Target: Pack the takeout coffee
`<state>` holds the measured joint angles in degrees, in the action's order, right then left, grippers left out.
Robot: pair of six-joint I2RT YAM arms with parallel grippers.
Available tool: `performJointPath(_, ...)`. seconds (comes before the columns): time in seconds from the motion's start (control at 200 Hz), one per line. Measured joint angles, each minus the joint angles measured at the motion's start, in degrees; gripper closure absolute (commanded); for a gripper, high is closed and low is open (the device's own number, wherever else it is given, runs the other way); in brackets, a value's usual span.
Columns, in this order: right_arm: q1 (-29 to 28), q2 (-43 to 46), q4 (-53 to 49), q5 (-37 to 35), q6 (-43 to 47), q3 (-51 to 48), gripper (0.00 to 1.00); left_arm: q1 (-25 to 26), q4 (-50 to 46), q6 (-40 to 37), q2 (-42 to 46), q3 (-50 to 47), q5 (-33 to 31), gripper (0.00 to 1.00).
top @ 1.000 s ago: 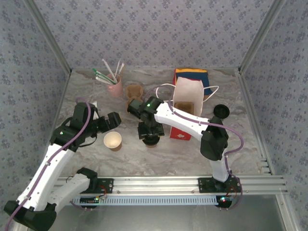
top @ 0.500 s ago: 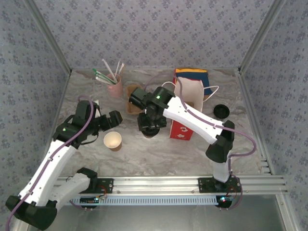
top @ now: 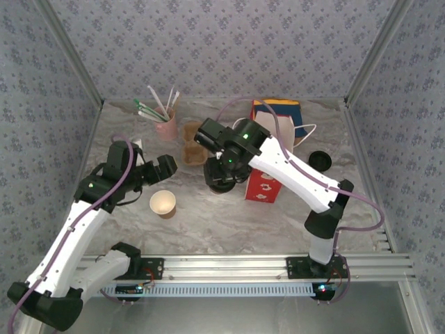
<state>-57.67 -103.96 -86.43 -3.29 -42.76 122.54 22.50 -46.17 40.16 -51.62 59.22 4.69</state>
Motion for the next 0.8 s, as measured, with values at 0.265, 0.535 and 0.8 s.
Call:
performJointPath(0.265,0.63,6.64,-3.5,-0.61,0.85,1.88,0.38,0.0,1.31,0.0,-1.95,0.24,0.7,0.0)
performJointPath(0.535,4.39,14.01,-5.44,-0.57,1.38,2.67,0.38,0.0,2.78,0.02,-3.76,0.74,1.57,0.0)
performJointPath(0.8,10.16,20.28,-4.92,0.72,2.16,2.64,0.38,0.42,3.02,0.46,-4.26,0.92,1.75,0.0)
